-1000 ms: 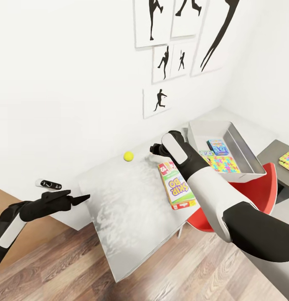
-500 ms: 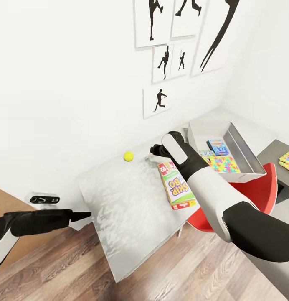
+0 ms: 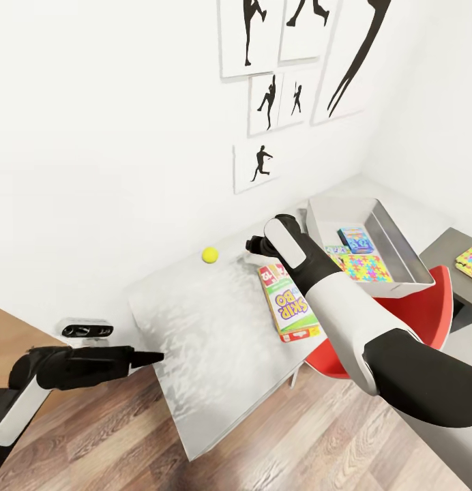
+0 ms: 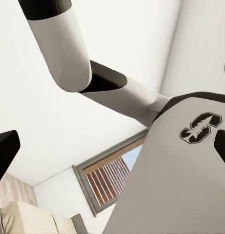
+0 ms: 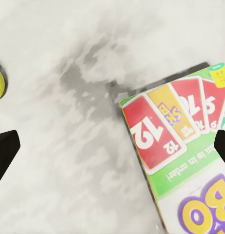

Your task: Put all the toys in the child's room - the three board games (two on the bed and one on the table), the two jigsaw puzzles on the table, and the tennis ball on the table - inside the toy box on the table in the child's room.

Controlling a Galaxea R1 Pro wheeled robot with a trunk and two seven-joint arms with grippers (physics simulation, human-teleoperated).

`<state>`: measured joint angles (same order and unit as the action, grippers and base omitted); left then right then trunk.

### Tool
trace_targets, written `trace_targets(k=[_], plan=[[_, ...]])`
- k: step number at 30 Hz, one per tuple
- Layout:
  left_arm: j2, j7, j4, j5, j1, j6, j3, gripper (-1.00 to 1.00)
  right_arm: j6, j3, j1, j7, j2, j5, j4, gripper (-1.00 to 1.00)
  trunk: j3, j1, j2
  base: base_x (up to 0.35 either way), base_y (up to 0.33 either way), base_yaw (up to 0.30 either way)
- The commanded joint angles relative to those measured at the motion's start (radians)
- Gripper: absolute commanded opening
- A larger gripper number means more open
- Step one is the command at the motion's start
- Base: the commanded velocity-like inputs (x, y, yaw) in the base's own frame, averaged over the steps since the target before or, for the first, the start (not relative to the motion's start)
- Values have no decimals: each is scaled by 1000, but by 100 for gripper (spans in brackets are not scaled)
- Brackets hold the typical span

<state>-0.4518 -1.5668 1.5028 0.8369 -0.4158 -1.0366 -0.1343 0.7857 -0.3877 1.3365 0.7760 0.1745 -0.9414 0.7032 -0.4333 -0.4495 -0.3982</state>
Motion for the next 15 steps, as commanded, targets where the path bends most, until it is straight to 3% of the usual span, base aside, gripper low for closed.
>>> trace_targets(k=[1,6,9,12,15], plan=[[14,-4,0,0,-18,-11,-3,100,1,-2,1,12,0,-7,0,100,-2,-1,-2,0,0,0],[81,-4,0,-6,-114,-11,-27,100,2,-2,1,16,0,-4,0,100,-2,-1,-2,0,0,0],[123,-4,-3,-8,-206,-11,-108,100,2,-2,1,17,0,-1,0,100,-2,-1,-2,0,0,0],[137,1,-5,-6,-277,-11,-155,100,2,-2,2,17,0,1,0,100,-2,-1,-2,0,0,0],[145,15,-10,-4,-329,-11,-174,100,1,-2,2,16,0,2,0,100,-2,-1,-2,0,0,0]])
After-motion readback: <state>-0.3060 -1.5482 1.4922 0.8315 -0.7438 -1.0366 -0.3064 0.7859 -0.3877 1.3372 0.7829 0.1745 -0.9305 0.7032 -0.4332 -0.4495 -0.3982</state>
